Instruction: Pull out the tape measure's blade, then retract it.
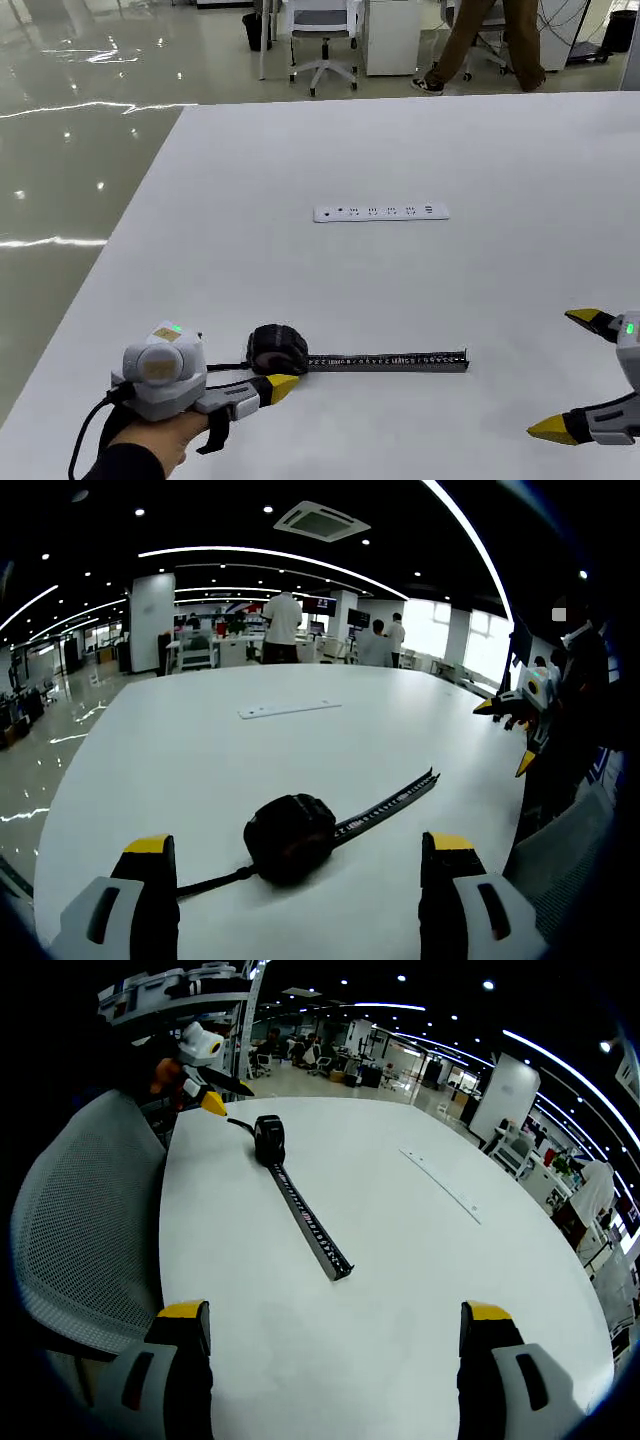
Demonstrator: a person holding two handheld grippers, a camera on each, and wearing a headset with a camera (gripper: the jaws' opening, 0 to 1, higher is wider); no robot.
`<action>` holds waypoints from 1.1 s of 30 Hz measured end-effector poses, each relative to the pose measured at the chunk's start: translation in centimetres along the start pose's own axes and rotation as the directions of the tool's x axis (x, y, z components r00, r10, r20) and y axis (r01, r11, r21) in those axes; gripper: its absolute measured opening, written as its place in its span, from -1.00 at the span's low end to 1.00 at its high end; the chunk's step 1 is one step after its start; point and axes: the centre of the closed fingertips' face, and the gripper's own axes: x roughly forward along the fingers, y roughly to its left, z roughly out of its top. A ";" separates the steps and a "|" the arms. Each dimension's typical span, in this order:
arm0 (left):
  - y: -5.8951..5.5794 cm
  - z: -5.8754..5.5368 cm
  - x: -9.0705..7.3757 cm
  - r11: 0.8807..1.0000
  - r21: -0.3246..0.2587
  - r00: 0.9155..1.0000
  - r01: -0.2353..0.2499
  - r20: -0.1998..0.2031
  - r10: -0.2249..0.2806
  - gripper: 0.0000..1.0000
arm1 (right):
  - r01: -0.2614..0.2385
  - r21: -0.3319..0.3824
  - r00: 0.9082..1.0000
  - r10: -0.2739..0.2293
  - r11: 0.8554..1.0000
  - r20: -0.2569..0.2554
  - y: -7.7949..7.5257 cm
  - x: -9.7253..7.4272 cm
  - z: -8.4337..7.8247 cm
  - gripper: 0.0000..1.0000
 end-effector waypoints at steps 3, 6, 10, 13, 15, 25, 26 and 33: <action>-0.2 -0.2 0.7 1.000 -0.014 1.000 -0.014 0.001 0.014 0.97 | -0.033 -0.032 0.999 0.032 0.999 -0.017 -0.2 1.1 0.3 0.97; -0.1 -0.7 1.4 0.999 -0.019 0.999 -0.037 -0.004 0.037 0.96 | -0.069 -0.076 0.997 0.065 0.995 -0.050 -0.4 2.1 0.5 0.95; 0.1 -1.0 2.4 0.997 -0.041 0.998 -0.070 -0.009 0.070 0.94 | -0.116 -0.107 0.991 0.108 0.987 -0.078 -0.8 3.7 1.1 0.92; 0.4 -1.3 3.1 0.993 -0.070 0.995 -0.095 -0.022 0.094 0.95 | -0.147 -0.124 0.985 0.135 0.981 -0.104 -1.2 4.8 1.2 0.91; 0.5 -1.3 3.6 0.991 -0.078 0.994 -0.108 -0.017 0.107 1.00 | -0.166 -0.137 0.982 0.150 0.977 -0.118 -1.3 5.5 1.5 0.90; 0.3 -1.4 4.9 0.989 -0.075 0.992 -0.126 0.013 0.127 1.00 | -0.287 -0.201 0.945 0.243 0.937 -0.218 -1.8 8.4 1.3 0.71; 0.3 -1.3 5.0 0.989 -0.073 0.992 -0.126 0.017 0.128 1.00 | -0.292 -0.202 0.943 0.246 0.935 -0.223 -1.9 8.6 1.3 0.69; 0.4 -1.1 5.5 0.987 -0.106 0.991 -0.124 0.045 0.129 1.00 | -0.360 -0.207 0.916 0.302 0.910 -0.266 -1.5 10.0 0.5 0.37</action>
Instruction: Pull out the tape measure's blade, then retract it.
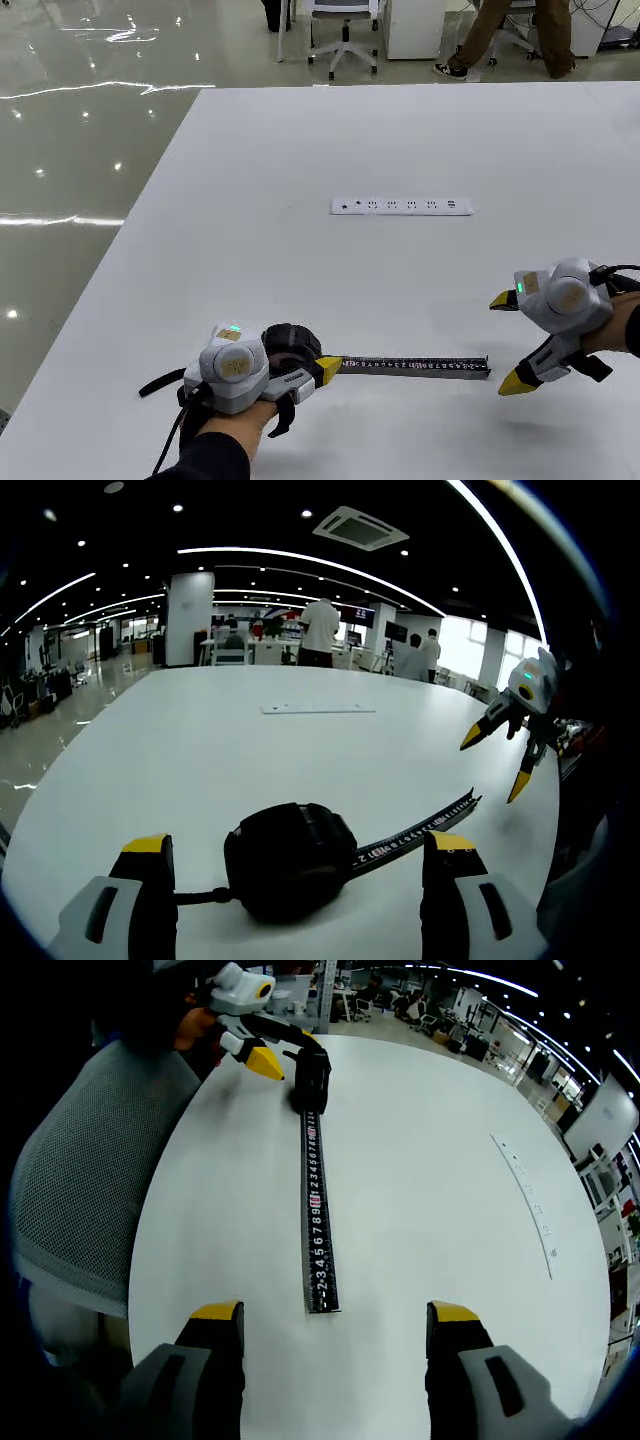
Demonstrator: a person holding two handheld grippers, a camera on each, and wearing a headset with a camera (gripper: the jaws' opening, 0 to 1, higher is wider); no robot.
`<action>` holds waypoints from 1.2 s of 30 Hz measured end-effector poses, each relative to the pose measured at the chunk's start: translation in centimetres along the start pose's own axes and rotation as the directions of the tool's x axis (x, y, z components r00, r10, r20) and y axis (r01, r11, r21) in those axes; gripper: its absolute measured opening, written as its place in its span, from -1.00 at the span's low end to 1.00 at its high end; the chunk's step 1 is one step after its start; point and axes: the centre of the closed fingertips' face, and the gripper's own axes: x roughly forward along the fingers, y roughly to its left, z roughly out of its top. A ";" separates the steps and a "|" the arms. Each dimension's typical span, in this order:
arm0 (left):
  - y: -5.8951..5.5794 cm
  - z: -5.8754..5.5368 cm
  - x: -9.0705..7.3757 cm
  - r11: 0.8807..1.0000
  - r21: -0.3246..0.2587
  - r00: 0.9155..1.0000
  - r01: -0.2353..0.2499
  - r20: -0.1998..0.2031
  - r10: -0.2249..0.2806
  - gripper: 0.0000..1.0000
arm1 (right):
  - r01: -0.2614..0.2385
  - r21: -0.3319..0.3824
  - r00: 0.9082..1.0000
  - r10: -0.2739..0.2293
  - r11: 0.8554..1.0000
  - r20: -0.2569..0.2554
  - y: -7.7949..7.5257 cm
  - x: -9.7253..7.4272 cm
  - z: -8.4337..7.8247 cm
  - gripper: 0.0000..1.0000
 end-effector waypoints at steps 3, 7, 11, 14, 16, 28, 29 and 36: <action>0.1 -0.2 0.3 1.000 -0.002 1.000 -0.001 0.002 0.001 0.99 | -0.033 -0.002 0.999 0.033 0.999 -0.022 0.4 0.8 -0.5 0.21; 0.1 -0.2 0.4 1.000 0.001 1.000 0.002 0.007 -0.002 0.97 | -0.073 0.017 0.996 0.074 0.997 -0.040 0.6 2.0 -1.4 -0.04; 0.0 -0.3 0.6 1.000 0.003 1.000 0.005 0.010 -0.005 0.92 | -0.089 0.023 0.995 0.090 0.996 -0.048 0.7 2.7 -1.6 -0.29; -0.1 -0.3 0.7 1.000 0.000 1.000 0.008 0.008 -0.008 0.89 | -0.095 0.034 0.994 0.097 0.995 -0.055 0.6 3.3 -1.9 -0.43; 0.0 -0.3 0.7 1.000 0.001 1.000 0.006 0.007 -0.006 0.89 | -0.094 0.034 0.993 0.096 0.995 -0.063 0.5 3.5 -2.0 -0.49; 0.2 -0.8 0.9 1.000 -0.029 1.000 -0.008 -0.013 0.008 0.90 | -0.079 0.023 0.992 0.081 0.997 -0.094 0.2 4.0 -2.4 -0.76; 0.2 -0.8 0.9 1.000 -0.027 1.000 -0.010 -0.012 0.010 0.90 | -0.078 0.024 0.992 0.080 0.997 -0.099 0.1 4.0 -2.4 -0.76; -0.1 -0.9 1.1 0.999 -0.041 1.000 -0.013 -0.019 0.012 0.90 | -0.073 -0.028 0.984 0.068 0.997 -0.168 0.4 4.2 -2.3 -0.78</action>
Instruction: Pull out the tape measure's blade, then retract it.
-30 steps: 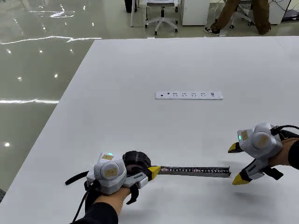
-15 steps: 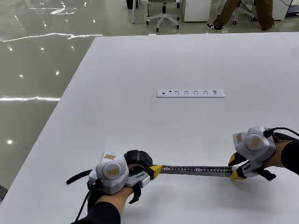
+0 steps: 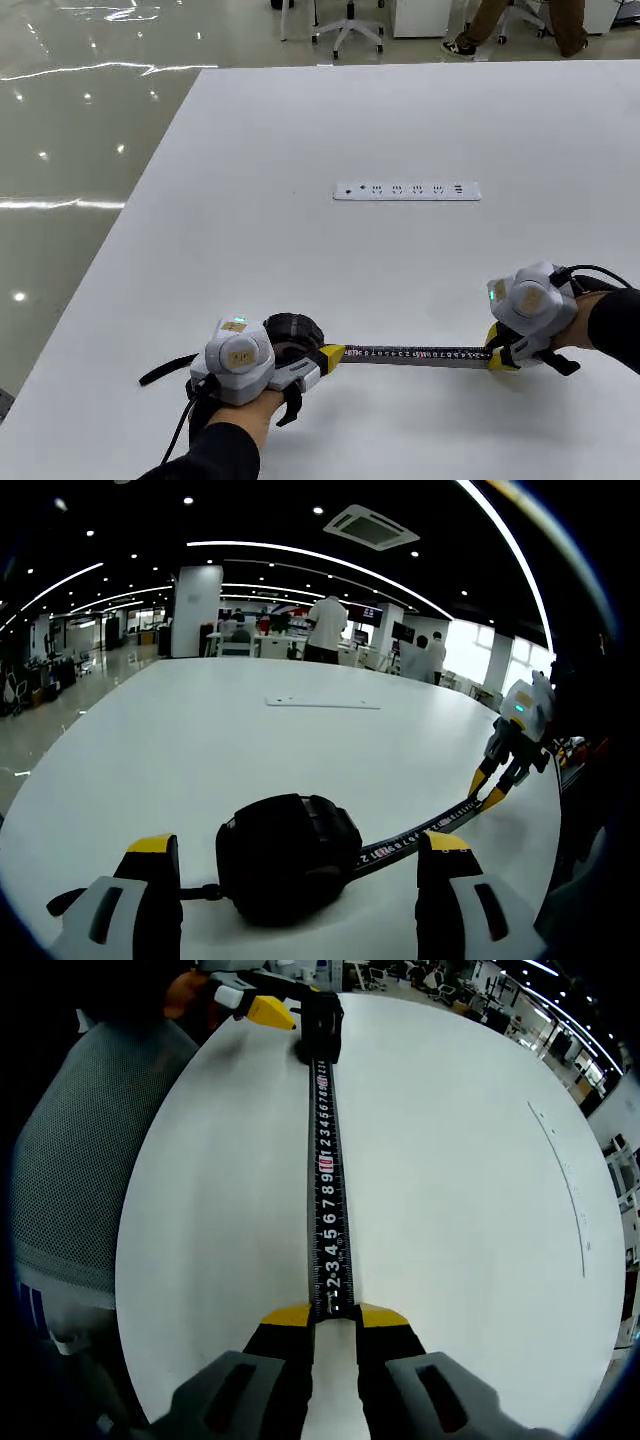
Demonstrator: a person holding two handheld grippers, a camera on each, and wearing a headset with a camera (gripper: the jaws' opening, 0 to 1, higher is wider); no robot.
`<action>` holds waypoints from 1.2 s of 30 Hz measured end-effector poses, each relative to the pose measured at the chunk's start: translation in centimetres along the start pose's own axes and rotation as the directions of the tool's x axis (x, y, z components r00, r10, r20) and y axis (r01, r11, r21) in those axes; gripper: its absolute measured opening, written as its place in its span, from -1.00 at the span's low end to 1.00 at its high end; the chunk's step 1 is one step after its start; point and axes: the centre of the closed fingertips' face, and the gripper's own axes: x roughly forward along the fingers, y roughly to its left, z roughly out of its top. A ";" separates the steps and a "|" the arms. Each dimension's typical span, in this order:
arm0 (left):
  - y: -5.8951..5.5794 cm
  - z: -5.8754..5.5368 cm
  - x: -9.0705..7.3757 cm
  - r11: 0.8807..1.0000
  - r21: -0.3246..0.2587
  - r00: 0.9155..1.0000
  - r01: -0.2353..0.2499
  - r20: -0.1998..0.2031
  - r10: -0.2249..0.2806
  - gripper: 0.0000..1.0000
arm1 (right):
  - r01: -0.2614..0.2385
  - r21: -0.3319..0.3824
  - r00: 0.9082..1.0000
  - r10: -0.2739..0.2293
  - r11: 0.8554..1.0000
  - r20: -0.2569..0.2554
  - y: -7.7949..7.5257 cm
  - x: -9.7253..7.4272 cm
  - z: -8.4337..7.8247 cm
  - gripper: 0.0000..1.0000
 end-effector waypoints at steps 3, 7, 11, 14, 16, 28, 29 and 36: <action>0.1 0.0 0.0 1.000 -0.010 1.000 -0.010 -0.002 0.010 0.89 | -0.001 -0.002 1.000 0.001 1.000 -0.014 -0.2 0.1 -0.1 -0.78; 0.3 -0.1 0.1 1.000 -0.019 1.000 -0.025 -0.005 0.024 0.78 | 0.006 0.010 0.999 -0.006 1.000 -0.033 -0.2 0.1 0.0 -0.78; 0.4 -0.1 0.6 0.998 -0.037 0.999 -0.044 -0.006 0.044 0.57 | 0.023 0.066 0.998 -0.020 0.998 -0.058 -0.3 0.2 -0.1 -0.78; 0.5 -0.1 1.1 0.997 -0.051 0.998 -0.056 -0.022 0.055 0.45 | 0.028 0.083 0.998 -0.023 0.996 -0.063 -0.3 0.1 -0.1 -0.78; 0.5 0.0 1.5 0.997 -0.054 0.998 -0.063 -0.034 0.062 0.37 | 0.030 0.097 0.998 -0.024 0.995 -0.065 -0.3 0.1 -0.2 -0.78; 0.9 -0.5 1.7 0.994 0.012 0.991 -0.106 -0.084 0.107 0.24 | 0.035 0.123 0.998 -0.029 0.992 -0.051 -0.3 0.2 -0.2 -0.79; 0.9 -0.6 1.7 0.994 0.017 0.991 -0.107 -0.085 0.108 0.23 | 0.036 0.123 0.998 -0.030 0.992 -0.051 -0.3 0.2 -0.2 -0.79; 1.0 -0.8 1.6 0.994 0.025 0.988 -0.110 -0.110 0.112 0.19 | 0.037 0.133 0.999 -0.031 0.990 -0.042 -0.3 0.3 -0.2 -0.79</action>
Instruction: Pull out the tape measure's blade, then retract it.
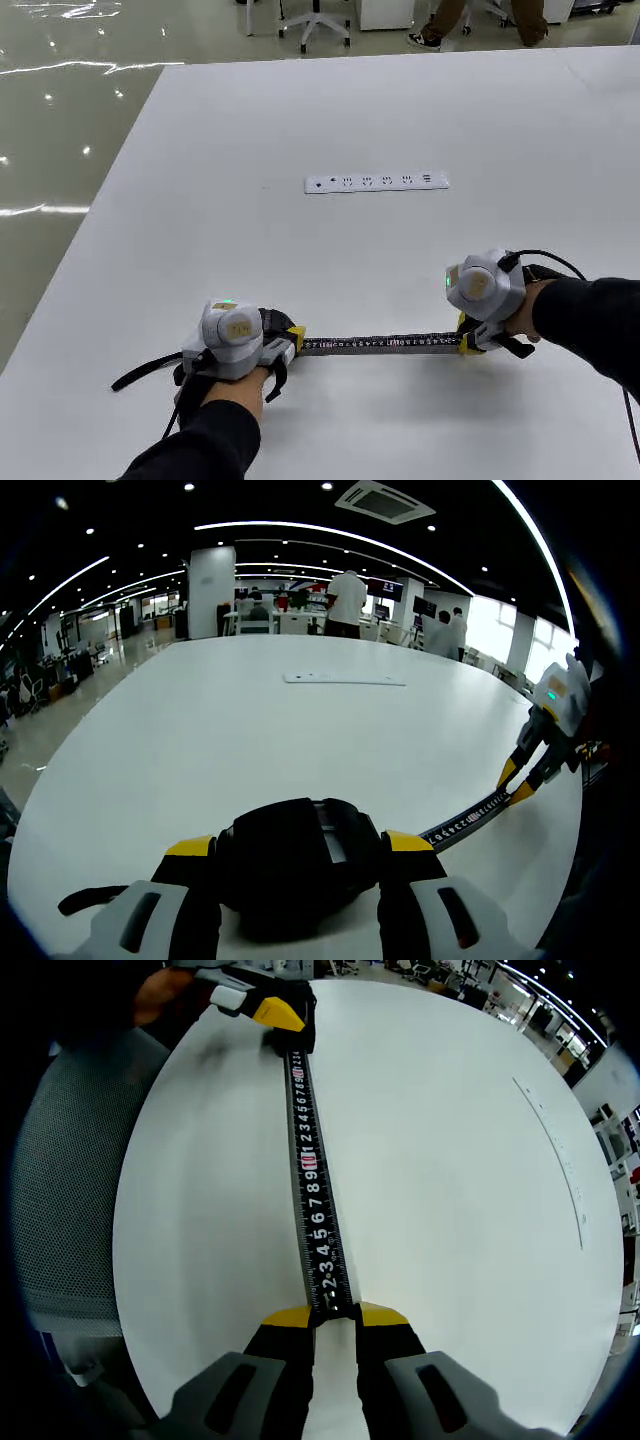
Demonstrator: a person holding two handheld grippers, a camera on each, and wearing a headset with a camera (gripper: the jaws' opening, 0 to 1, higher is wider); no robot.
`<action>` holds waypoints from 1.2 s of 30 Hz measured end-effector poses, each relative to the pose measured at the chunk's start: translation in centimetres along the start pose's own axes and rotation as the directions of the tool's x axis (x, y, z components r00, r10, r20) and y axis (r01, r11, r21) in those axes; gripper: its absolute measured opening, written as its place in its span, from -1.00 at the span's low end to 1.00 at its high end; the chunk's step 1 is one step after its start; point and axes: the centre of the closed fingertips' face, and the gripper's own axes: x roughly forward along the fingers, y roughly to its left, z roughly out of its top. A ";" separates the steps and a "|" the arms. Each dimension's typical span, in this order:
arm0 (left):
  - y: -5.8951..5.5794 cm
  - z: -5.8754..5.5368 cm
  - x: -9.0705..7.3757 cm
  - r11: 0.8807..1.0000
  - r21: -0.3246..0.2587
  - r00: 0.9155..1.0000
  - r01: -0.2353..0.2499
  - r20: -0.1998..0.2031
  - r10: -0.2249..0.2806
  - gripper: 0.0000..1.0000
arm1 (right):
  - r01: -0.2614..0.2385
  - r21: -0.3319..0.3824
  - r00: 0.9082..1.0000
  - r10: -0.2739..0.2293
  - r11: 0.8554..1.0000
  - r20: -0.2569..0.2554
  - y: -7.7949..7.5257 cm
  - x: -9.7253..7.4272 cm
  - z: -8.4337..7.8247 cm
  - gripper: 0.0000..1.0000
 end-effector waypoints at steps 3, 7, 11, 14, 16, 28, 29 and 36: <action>0.0 0.0 0.0 1.000 -0.006 1.000 0.003 -0.001 -0.003 0.19 | 0.002 0.005 1.000 -0.002 1.000 0.008 0.1 0.0 0.0 -0.79; 0.1 -0.1 0.0 1.000 -0.014 1.000 0.009 -0.003 -0.009 0.19 | 0.007 0.008 1.000 -0.007 1.000 0.020 0.0 0.0 0.0 -0.79; 0.0 -0.1 0.0 1.000 -0.017 1.000 0.014 -0.004 -0.014 0.19 | 0.013 -0.032 1.000 -0.012 0.999 0.016 0.1 0.2 0.2 -0.79; 0.0 -0.1 0.0 1.000 -0.019 1.000 0.012 -0.002 -0.012 0.20 | 0.007 -0.026 1.000 -0.006 1.000 0.015 0.0 0.1 0.2 -0.79; 0.0 -0.1 0.0 1.000 -0.019 1.000 0.014 -0.003 -0.014 0.20 | 0.007 -0.018 1.000 -0.006 1.000 0.020 0.1 0.1 0.3 -0.79; 0.0 -0.1 0.1 0.999 -0.029 1.000 0.024 -0.010 -0.025 0.20 | 0.007 -0.005 0.999 -0.007 1.000 0.054 0.2 0.2 1.2 -0.80; 0.0 -0.1 0.1 0.999 -0.030 1.000 0.025 -0.010 -0.025 0.20 | 0.007 -0.003 0.999 -0.007 1.000 0.051 0.2 0.2 1.3 -0.80; 0.0 -0.1 0.1 0.999 -0.033 1.000 0.026 -0.013 -0.027 0.20 | 0.008 -0.001 0.999 -0.007 1.000 0.053 0.2 0.4 1.9 -0.80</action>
